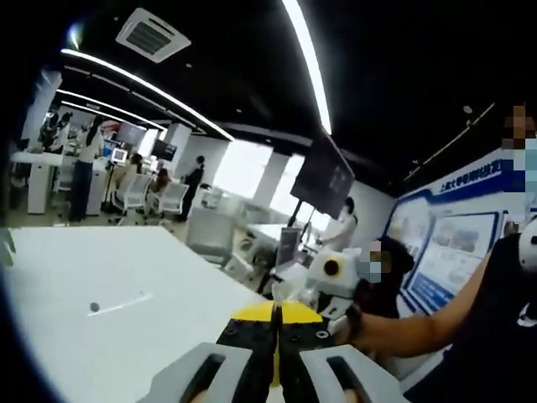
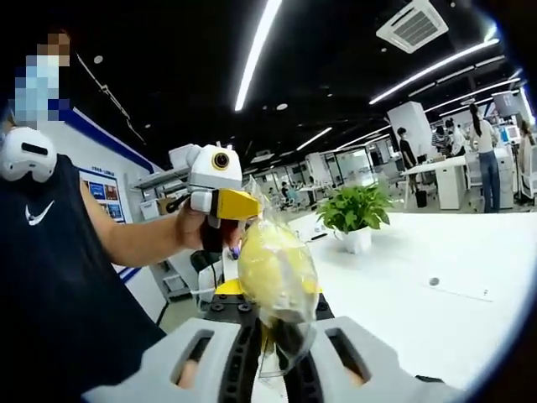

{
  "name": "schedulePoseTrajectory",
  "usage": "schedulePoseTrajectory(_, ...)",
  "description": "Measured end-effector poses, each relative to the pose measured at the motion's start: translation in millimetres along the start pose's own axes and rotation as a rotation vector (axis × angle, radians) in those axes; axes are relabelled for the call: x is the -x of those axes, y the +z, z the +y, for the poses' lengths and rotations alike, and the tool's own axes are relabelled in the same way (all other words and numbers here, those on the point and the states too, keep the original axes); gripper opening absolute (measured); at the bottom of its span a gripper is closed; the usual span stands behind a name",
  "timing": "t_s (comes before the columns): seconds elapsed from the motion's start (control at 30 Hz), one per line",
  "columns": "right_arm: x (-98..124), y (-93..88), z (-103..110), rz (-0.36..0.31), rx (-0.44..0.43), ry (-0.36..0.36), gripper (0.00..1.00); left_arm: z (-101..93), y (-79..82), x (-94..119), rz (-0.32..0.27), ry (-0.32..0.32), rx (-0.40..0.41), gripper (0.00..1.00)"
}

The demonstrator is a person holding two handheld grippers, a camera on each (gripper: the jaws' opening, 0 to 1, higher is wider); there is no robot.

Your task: Compare the silicone blocks by pressing each to a similar depth, holding the contact briefly, and releasing to observe deformation and rebound differences across the visible hardness samples.

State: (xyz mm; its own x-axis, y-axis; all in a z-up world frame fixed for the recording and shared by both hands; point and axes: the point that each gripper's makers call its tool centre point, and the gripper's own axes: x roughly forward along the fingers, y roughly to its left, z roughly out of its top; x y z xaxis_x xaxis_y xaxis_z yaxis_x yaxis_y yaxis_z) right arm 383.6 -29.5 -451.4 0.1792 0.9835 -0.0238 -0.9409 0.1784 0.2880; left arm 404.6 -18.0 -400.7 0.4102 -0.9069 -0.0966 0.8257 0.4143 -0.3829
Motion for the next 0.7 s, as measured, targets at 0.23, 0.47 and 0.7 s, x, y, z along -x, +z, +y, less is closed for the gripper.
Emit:
schedulePoseTrajectory(0.23, -5, 7.7, 6, -0.023, -0.013, 0.026, 0.01, -0.5, 7.9, 6, -0.048, -0.032, 0.023, 0.00)
schedulePoseTrajectory(0.47, -6, 8.8, 0, -0.043, -0.012, 0.016, 0.03, 0.5, 10.7, 5, -0.053, -0.009, -0.003, 0.00)
schedulePoseTrajectory(0.7, -7, 4.8, -2, -0.046, 0.015, 0.009, 0.05, 4.6, 7.5, 5, -0.045, 0.000, 0.008, 0.00)
